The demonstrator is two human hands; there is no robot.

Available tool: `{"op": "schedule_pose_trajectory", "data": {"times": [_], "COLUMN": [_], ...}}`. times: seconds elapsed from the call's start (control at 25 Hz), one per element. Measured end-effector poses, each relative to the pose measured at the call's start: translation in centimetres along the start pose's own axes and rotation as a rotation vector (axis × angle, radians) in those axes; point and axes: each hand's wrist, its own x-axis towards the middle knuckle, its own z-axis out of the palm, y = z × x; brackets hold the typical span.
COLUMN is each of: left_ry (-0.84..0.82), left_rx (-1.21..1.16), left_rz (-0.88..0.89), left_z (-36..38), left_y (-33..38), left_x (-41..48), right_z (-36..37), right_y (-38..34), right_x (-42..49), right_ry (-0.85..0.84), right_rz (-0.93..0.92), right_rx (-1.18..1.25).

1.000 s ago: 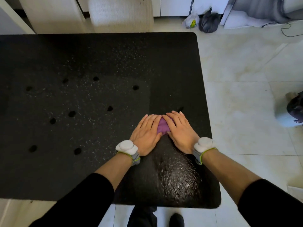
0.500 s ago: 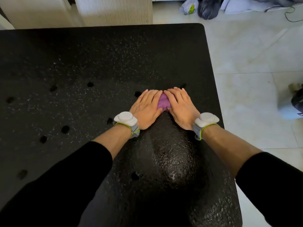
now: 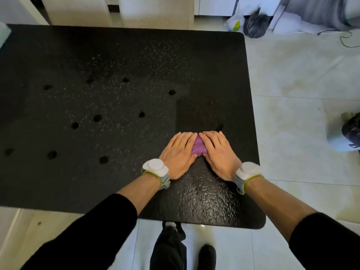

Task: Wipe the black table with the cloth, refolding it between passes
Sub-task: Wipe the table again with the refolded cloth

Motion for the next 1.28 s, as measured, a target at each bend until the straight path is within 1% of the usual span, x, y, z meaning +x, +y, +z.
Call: {"op": "schedule_pose_trajectory", "data": {"times": [0.24, 0.32, 0.6, 0.8, 0.88, 1.0, 1.28], "left_ry": [0.012, -0.013, -0.004, 0.012, -0.012, 0.008, 0.026], "left_rx": [0.010, 0.008, 0.017, -0.010, -0.011, -0.007, 0.015], "left_rz": [-0.058, -0.072, -0.016, -0.025, -0.021, -0.011, 0.007], "left_z": [1.0, 1.1, 1.4, 0.4, -0.1, -1.0, -2.9], "left_y": [5.4, 6.4, 5.3, 1.3, -2.4, -5.4, -14.5], "left_x": [-7.6, -9.1, -8.6, -4.3, -0.6, 2.7, 13.2], "right_z": [0.7, 0.8, 0.9, 0.3, 0.2, -0.6, -1.7], "right_y": [-3.9, -4.7, -4.2, -2.9, -1.5, -0.3, 3.6], "right_x": [-7.1, -8.5, -7.8, -2.2, 2.5, 6.6, 19.1], "right_ry": [-0.042, -0.057, -0.074, -0.050, -0.059, -0.038, 0.032], "right_rz": [-0.020, -0.023, -0.046, -0.020, 0.003, 0.011, 0.055], "right_rx": [-0.013, -0.013, -0.061, -0.038, -0.023, -0.026, -0.021]}}
